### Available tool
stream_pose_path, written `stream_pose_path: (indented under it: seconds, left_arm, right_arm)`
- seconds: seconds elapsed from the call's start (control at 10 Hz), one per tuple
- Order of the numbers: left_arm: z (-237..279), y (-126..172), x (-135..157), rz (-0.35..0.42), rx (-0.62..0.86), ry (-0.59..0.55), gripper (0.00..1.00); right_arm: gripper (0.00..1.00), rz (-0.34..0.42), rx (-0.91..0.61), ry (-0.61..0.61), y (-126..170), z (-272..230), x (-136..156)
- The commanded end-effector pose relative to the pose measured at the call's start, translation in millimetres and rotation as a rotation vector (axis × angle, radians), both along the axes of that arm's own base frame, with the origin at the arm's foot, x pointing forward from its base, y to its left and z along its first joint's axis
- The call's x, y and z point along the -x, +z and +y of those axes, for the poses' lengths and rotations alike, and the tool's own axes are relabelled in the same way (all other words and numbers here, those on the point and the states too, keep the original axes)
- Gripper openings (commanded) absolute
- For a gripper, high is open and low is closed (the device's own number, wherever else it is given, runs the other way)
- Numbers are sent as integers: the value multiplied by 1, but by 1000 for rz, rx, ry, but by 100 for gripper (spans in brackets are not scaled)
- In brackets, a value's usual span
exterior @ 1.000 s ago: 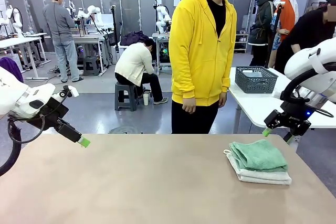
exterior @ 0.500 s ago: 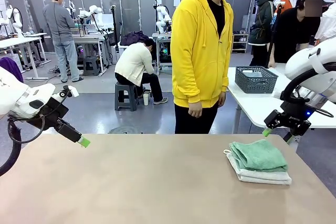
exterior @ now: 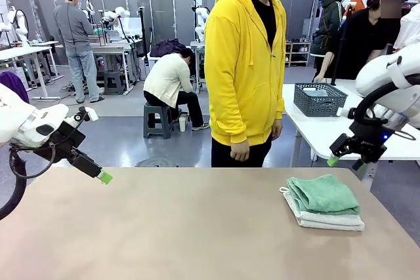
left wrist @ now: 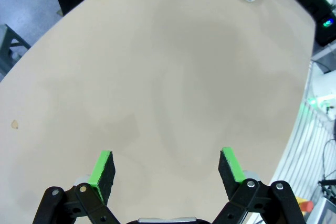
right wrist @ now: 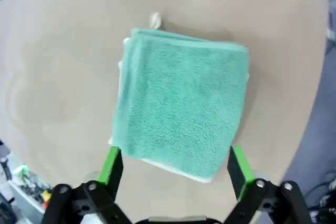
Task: Fold the towels and place them in the basket.
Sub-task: Stack the folded Towel with hook on the right side of the table.
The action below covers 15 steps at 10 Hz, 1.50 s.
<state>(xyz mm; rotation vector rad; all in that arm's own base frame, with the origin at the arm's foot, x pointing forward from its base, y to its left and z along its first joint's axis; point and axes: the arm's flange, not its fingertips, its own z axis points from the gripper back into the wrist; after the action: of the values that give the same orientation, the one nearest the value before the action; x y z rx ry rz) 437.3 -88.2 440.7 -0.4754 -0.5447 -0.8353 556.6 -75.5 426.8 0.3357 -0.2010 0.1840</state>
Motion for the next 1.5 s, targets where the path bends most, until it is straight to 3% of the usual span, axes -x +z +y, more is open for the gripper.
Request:
stream_pose_path:
  seconds: [0.0, 0.4, 0.6, 0.7, 0.9, 1.1, 1.4]
  left_arm:
    - [26, 34, 5, 19, 61, -3, 100]
    - [109, 92, 46, 39, 232, -101, 100]
    - [146, 100, 59, 79, 282, -80, 100]
    - [166, 103, 61, 106, 379, -192, 100]
    - [208, 103, 69, 130, 501, -185, 100]
    - [250, 91, 70, 193, 676, -236, 100]
    - [297, 60, 65, 301, 823, -206, 100]
  right_arm:
    - [100, -247, 54, 182, 40, 17, 58]
    - [100, -489, -52, 495, 88, 2, 149]
    - [100, -566, -151, 526, 93, -14, 180]
    - [100, -580, -259, 525, 94, -31, 186]
    - [100, -572, -482, 476, 87, -70, 193]
    - [100, -373, -700, 316, 73, -110, 191]
    - [100, -200, -830, 150, 56, -144, 185]
